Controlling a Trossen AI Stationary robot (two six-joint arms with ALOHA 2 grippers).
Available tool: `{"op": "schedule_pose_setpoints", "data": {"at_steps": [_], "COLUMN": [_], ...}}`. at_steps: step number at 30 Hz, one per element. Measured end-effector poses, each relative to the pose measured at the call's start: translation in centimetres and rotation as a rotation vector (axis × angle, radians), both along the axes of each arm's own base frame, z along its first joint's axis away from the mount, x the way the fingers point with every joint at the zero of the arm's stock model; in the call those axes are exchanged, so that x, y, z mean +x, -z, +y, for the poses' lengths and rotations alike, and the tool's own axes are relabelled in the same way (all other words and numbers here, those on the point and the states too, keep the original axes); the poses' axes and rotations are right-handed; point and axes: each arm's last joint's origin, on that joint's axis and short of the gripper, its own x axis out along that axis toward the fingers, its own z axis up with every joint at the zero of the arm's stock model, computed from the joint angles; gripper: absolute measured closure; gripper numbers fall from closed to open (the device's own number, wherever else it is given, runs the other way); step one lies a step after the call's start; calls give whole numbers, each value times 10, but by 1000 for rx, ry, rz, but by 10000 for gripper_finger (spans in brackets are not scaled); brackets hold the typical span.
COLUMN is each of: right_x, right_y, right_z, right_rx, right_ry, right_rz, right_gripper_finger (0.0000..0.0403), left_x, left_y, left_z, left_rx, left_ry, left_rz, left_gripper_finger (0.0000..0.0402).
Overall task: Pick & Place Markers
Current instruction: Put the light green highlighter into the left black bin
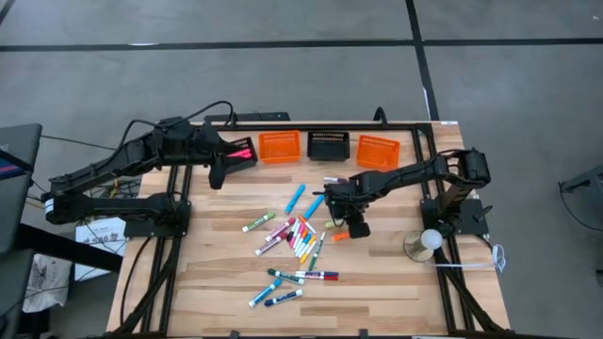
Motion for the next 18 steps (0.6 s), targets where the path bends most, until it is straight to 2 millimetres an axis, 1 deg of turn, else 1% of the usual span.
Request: {"op": "schedule_pose_setpoints", "data": {"at_steps": [3, 7, 14, 18], "right_x": [2, 7, 8, 8], "right_y": [8, 12, 26, 26], "right_z": [0, 0, 0, 0], "right_rx": [1, 1, 2, 5], "right_ry": [0, 6, 8, 43], "right_rz": [29, 26, 87, 94], "right_gripper_finger": [284, 284, 284, 284], "left_x": [0, 1, 4, 4], "left_y": [0, 1, 3, 3], "left_z": [0, 0, 2, 2], "left_rx": [0, 4, 8, 10], "left_ry": [1, 3, 5, 6], "left_rz": [1, 4, 19, 23], "left_gripper_finger": [244, 244, 244, 244]}}
